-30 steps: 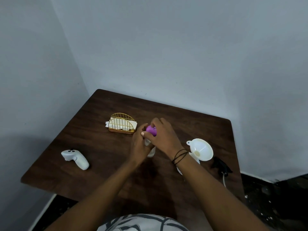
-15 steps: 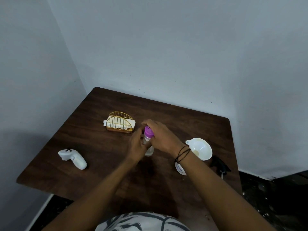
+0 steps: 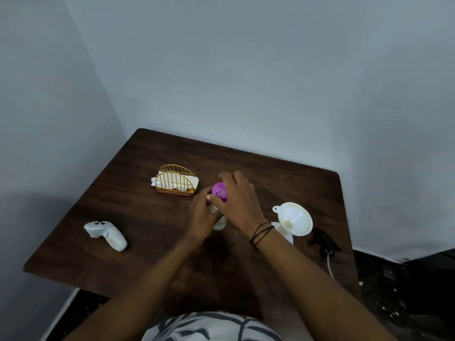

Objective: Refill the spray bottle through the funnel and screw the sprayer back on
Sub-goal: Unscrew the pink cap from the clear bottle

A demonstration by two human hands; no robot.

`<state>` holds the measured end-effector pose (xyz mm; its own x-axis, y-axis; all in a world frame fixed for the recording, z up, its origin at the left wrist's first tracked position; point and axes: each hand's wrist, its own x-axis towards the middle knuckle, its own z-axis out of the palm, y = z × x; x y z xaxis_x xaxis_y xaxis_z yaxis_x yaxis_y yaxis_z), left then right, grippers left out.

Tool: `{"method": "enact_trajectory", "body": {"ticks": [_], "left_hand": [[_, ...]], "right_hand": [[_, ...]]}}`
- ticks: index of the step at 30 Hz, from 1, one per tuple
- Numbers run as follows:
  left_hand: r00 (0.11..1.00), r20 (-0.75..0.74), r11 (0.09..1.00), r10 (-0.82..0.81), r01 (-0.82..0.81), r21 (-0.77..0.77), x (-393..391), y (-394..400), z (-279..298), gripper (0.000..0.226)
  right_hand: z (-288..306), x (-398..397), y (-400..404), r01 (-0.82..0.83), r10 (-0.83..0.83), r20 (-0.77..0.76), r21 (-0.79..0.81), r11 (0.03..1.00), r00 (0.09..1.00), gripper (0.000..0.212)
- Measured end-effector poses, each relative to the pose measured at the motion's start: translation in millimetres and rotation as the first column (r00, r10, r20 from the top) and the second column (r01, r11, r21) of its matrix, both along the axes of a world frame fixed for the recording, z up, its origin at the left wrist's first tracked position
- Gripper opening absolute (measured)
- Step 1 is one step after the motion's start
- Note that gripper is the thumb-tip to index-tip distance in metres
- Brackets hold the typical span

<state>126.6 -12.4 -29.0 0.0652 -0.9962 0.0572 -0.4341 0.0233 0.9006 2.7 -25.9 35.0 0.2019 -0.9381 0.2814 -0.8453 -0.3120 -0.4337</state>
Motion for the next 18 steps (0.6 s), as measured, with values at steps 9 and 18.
{"method": "enact_trajectory", "body": {"ticks": [9,18], "left_hand": [[1.000,-0.014,0.998,-0.011,0.010,-0.064,3,4,3,0.047],[0.999,-0.043,0.996,-0.027,0.023,-0.090,2,8,6,0.041]], "right_hand": [[-8,8,8,0.003,-0.004,0.129,0.011,1.000,0.992,0.068],[-12,12,5,0.052,-0.065,0.155,0.091,0.995,0.986,0.073]]}}
